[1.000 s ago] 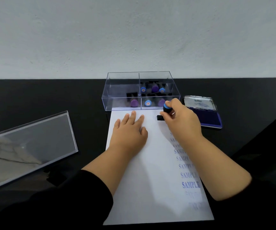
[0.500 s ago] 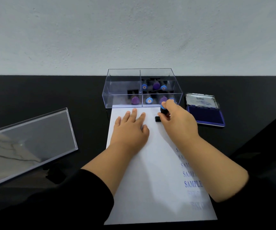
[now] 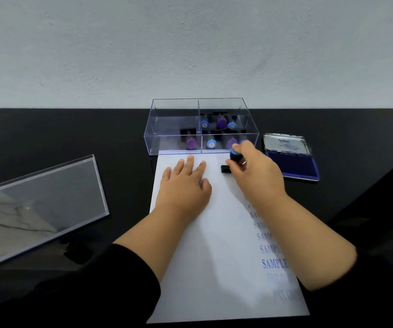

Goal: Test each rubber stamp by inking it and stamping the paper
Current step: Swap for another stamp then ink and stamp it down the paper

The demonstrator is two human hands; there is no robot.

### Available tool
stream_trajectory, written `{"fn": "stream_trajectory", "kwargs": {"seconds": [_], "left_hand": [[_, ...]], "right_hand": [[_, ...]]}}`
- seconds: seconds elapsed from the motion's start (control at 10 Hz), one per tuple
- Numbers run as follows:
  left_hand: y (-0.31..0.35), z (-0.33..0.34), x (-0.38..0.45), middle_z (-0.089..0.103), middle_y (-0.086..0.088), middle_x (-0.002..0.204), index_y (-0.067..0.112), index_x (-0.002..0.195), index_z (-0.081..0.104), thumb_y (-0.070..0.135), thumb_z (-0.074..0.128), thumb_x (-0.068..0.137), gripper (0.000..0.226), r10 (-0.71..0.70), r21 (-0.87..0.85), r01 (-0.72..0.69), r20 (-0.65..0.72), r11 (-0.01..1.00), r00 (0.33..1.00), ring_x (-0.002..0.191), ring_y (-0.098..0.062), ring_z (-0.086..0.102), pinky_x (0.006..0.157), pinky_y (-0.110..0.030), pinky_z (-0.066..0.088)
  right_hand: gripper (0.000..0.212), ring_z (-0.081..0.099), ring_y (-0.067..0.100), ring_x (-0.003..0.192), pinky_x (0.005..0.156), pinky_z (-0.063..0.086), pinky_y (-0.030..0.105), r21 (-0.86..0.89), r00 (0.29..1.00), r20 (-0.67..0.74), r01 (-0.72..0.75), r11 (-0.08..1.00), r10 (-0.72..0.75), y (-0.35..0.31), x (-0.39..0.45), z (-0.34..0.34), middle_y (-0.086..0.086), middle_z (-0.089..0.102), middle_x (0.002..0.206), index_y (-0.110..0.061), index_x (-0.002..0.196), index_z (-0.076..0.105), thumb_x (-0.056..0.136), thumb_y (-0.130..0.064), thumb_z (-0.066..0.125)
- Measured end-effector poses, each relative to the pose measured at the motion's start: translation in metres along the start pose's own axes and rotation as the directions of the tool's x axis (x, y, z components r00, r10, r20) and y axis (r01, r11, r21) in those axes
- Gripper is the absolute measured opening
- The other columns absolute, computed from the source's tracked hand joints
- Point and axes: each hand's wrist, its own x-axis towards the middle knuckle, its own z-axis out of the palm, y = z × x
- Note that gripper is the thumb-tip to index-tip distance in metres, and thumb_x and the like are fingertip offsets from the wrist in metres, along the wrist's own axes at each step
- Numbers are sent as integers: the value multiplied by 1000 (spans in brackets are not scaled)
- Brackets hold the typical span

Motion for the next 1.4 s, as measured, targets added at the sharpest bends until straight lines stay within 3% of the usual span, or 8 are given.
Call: {"fn": "stream_trajectory", "kwargs": {"seconds": [0.2, 0.5, 0.8, 1.4], "left_hand": [[-1, 1, 0, -3, 4, 160, 32, 152, 10, 33, 20, 100, 53, 6, -7, -6, -6, 1000, 1000, 147, -14, -5, 117, -35, -6], [-1, 2, 0, -3, 5, 160, 32, 152, 10, 33, 21, 101, 52, 3, 0, -3, -16, 1000, 1000, 147, -13, -5, 117, -35, -6], [-1, 2, 0, -2, 4, 160, 32, 152, 10, 34, 21, 101, 52, 2, 7, -2, -16, 1000, 1000, 147, -14, -5, 117, -35, -6], [-1, 1, 0, -3, 4, 160, 32, 152, 10, 34, 21, 101, 52, 0, 3, 0, -7, 1000, 1000, 147, -14, -5, 117, -35, -6]], "right_hand": [[21, 59, 16, 79, 70, 47, 31, 236, 976, -92, -170, 957, 196, 14, 6, -13, -13, 56, 75, -21, 108, 53, 89, -27, 61], [19, 60, 17, 79, 76, 49, 37, 359, 956, -127, -203, 911, 263, 24, 7, -20, -14, 55, 72, -24, 104, 52, 88, -24, 63], [19, 59, 13, 78, 73, 46, 30, 360, 953, -128, -213, 908, 274, 25, 6, -22, -15, 55, 73, -22, 105, 52, 88, -24, 62], [20, 60, 19, 78, 72, 47, 34, 328, 956, -117, -218, 919, 268, 22, 5, -25, 2, 62, 81, -23, 106, 51, 89, -24, 61]]}}
